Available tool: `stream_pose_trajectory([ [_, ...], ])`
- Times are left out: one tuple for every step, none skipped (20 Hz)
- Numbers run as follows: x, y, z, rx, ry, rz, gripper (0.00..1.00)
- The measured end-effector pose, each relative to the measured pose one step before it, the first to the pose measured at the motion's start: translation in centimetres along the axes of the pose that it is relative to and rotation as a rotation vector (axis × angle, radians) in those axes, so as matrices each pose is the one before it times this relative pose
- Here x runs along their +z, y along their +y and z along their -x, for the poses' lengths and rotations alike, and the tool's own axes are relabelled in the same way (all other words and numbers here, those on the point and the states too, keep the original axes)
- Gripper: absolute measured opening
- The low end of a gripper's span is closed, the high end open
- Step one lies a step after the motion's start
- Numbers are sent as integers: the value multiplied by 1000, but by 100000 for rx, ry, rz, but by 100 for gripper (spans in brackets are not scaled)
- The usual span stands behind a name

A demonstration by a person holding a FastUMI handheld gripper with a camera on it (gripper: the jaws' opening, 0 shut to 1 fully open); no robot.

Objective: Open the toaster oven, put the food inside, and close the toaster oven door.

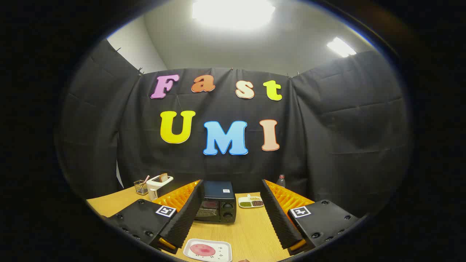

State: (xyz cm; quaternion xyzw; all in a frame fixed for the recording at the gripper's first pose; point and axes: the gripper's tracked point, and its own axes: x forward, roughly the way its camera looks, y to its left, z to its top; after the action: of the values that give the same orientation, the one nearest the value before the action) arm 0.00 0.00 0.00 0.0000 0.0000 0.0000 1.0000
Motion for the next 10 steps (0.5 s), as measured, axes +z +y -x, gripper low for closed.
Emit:
stream_pose_trajectory([
  [69,211,-3,393,-90,117,98],
  [-23,221,-50,394,-22,142,98],
  [89,204,91,334,-144,49,98],
  [19,188,40,227,-140,12,98],
  [-23,115,60,191,-47,22,98],
  [-27,145,-39,204,121,-360,98],
  [-148,218,-69,593,657,-440,98],
  [-171,220,-22,306,569,-97,98],
  [-21,64,-22,-14,393,-71,98],
  [13,131,-50,34,264,-327,98],
])
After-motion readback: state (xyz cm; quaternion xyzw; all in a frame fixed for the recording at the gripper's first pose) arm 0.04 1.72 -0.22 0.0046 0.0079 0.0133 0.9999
